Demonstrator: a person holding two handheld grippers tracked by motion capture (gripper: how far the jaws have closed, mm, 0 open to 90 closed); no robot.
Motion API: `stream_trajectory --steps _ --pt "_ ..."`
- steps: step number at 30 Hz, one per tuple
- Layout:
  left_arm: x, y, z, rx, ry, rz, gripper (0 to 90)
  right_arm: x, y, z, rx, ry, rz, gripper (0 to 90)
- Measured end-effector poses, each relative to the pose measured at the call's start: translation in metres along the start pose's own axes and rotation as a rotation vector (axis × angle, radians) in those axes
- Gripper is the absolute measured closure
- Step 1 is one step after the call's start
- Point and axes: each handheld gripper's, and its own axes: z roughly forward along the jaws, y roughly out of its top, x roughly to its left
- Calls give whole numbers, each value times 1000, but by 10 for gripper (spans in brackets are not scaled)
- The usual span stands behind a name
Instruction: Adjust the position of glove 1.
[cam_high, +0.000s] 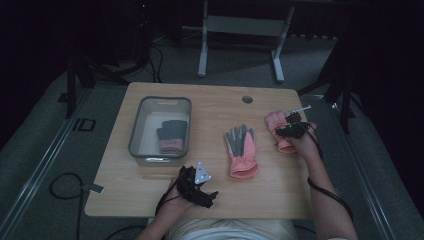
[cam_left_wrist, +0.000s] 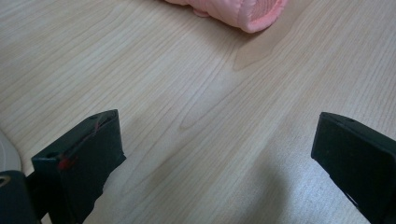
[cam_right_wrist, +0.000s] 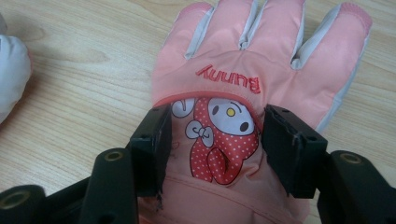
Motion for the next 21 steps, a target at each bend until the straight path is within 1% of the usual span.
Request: stream_trajectory --steps 1,2,5,6,8,11,12,13,14,15,16,17,18,21 --pt "0 0 1 2 1 3 18 0 0 0 1 -1 4 465" --pt "0 0 1 2 2 4 17 0 0 -1 -2 -16 32 602" --pt "-1 0 1 3 1 5 17 -3 1 -3 -5 -24 95 775" --pt "-1 0 0 2 3 5 17 -3 1 -5 -8 -27 102 830" --pt "0 0 -1 -5 9 0 17 -4 3 -12 -15 -22 110 857" --pt "2 0 -3 -12 14 -8 18 -7 6 -30 -38 -22 123 863" --pt "2 0 -3 -12 14 -8 17 -7 6 -30 -38 -22 123 863" --pt "2 0 -4 -11 16 -10 17 -7 6 -38 -54 -26 127 863" --pt "2 0 -4 -11 16 -9 17 -6 7 -53 -83 -37 134 864" --pt "2 0 -4 -16 20 -10 17 -4 8 -60 -97 -38 135 863" --pt "2 1 -5 -17 22 -10 18 0 9 -71 -113 -42 138 864" --pt "1 1 -5 -16 24 -9 17 2 9 -77 -123 -46 135 863" --pt "1 1 -5 -16 25 -8 18 7 9 -88 -137 -49 135 864" --pt "1 1 -5 -17 27 -9 17 18 6 -107 -162 -60 138 864"
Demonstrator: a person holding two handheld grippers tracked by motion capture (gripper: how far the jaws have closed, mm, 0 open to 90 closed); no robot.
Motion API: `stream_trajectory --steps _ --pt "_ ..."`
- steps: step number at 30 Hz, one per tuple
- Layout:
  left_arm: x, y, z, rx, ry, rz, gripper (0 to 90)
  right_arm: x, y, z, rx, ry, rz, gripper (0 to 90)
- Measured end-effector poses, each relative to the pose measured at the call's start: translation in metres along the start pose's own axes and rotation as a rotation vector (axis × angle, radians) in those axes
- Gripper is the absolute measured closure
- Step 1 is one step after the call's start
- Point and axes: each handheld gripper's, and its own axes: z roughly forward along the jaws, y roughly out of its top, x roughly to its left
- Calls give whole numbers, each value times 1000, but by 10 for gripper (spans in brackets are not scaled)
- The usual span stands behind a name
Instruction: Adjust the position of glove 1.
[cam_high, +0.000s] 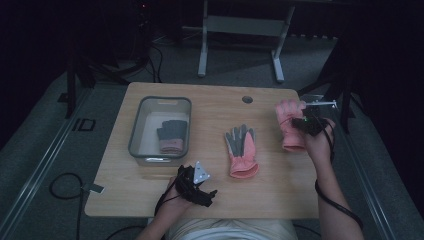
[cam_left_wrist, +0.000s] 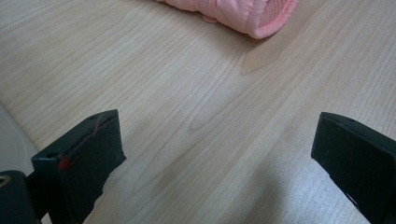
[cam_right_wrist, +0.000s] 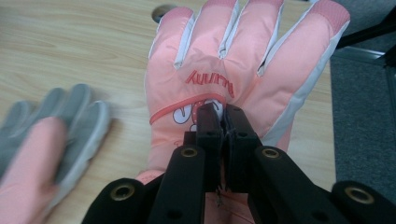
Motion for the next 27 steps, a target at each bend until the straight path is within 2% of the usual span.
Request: stream_trajectory --steps 4,6,12,17,24,27 --pt "2 0 -2 -7 4 -7 18 9 -12 -21 -21 -7 41 864" --pt "4 0 -3 -7 8 -8 17 10 -22 -26 -32 16 76 864" --pt "3 0 -2 -5 9 -4 17 25 -46 -27 5 1 66 864" --pt "2 0 0 7 -6 0 17 30 -61 -14 41 -17 78 864" --pt "1 0 1 10 3 7 17 33 -80 20 113 -32 111 862" --pt "0 -1 1 10 6 11 17 33 -84 28 111 -36 122 858"
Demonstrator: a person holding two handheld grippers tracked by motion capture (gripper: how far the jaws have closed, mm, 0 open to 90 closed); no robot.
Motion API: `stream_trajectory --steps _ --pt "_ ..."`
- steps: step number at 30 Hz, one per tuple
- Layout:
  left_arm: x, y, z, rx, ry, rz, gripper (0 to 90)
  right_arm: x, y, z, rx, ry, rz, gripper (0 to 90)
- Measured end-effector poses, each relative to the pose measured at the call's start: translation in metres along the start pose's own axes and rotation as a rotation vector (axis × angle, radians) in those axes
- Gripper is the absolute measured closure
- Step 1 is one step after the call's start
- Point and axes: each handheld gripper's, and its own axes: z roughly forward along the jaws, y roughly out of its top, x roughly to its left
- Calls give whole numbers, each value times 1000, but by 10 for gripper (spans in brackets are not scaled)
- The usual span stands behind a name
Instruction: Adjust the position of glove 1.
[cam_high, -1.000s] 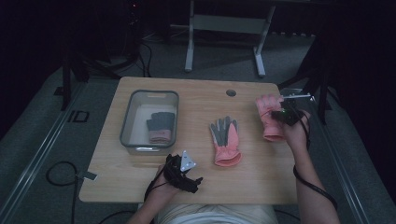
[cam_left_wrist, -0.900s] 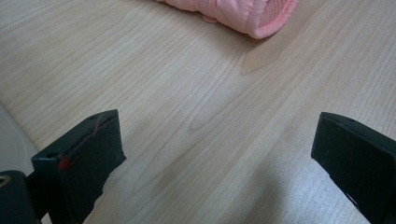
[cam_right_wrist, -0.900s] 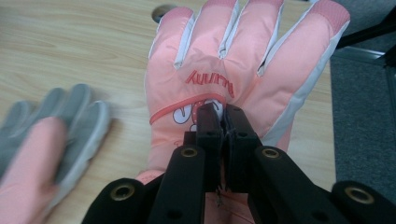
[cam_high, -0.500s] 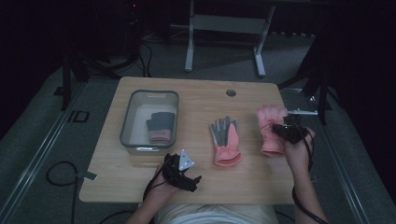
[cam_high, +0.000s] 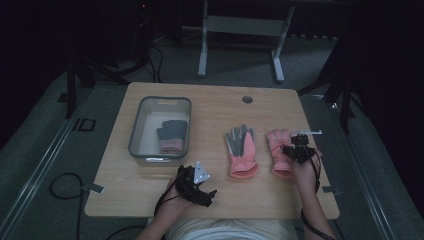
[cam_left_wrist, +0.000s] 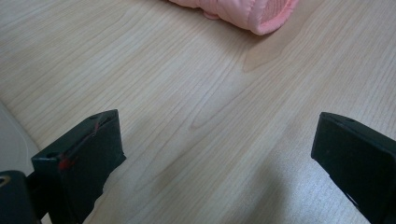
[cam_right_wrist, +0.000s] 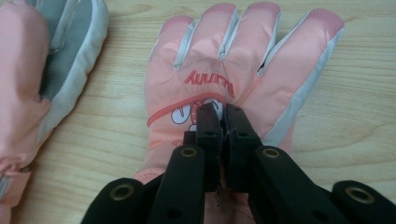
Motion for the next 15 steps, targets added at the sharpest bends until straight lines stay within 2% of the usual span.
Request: stream_trajectory --steps 7,10,12,14,15 --pt "-1 0 0 5 -4 7 18 -1 -1 6 -7 1 -7 833" --pt "-1 0 0 5 -6 6 17 -2 -1 0 -24 23 -19 790" --pt "-1 0 1 3 -8 1 18 -3 1 -7 -48 56 -57 757" --pt "0 0 1 5 -9 3 17 -5 2 -14 -68 100 -122 677" --pt "0 0 1 3 -10 2 18 -5 3 -17 -66 103 -143 675"
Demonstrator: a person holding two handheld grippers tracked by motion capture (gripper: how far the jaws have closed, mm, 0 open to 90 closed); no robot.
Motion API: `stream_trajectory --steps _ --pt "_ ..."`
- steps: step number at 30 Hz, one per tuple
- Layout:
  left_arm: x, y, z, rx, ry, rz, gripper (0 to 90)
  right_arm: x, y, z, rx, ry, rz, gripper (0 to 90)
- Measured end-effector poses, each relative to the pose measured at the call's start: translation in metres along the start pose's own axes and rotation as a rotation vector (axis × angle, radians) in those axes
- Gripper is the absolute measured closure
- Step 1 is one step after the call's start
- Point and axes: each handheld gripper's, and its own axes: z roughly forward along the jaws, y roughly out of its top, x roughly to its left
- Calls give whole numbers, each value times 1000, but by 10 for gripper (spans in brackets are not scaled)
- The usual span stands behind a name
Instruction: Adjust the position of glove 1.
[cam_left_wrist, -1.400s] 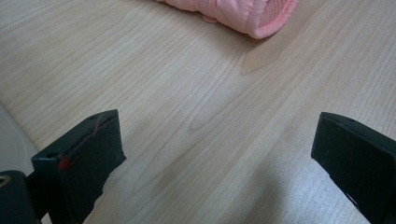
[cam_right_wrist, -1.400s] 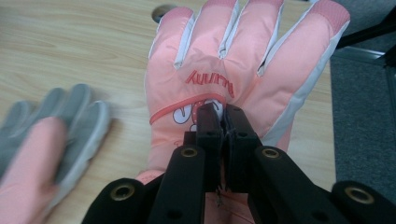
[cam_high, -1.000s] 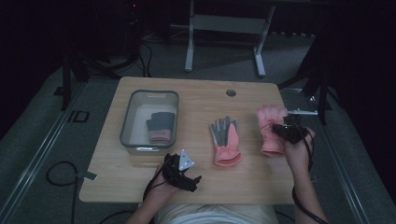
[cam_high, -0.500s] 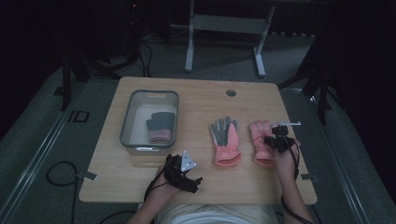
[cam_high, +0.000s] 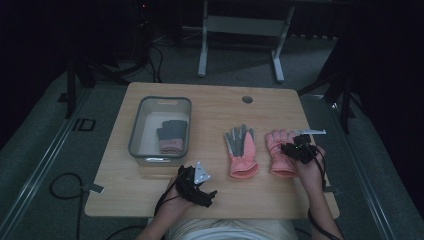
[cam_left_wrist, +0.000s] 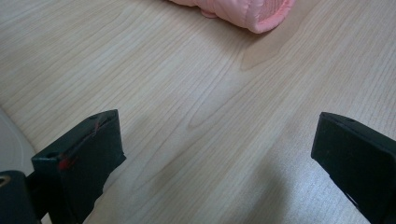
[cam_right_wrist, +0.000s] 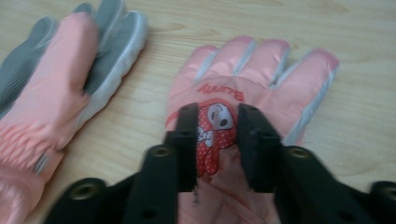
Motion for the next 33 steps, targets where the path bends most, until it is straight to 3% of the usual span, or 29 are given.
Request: stream_trajectory --steps 3,8,13,16,21,27,33 --pt "-1 0 0 3 -2 3 18 -2 1 -1 14 2 -58 650" --pt "-1 0 0 2 -2 4 18 -3 -3 9 40 21 -64 594" --pt "-1 0 1 8 -1 9 18 3 -11 22 54 -20 -86 579" --pt "-2 0 1 5 -2 8 17 4 -12 25 67 -44 -106 638" --pt "-2 0 0 3 -1 9 18 8 -11 27 74 -78 -71 825" --pt "-2 0 0 0 -5 1 17 6 -2 16 58 -84 -6 866" --pt "-1 0 0 0 6 6 17 19 19 -9 9 -122 8 867"
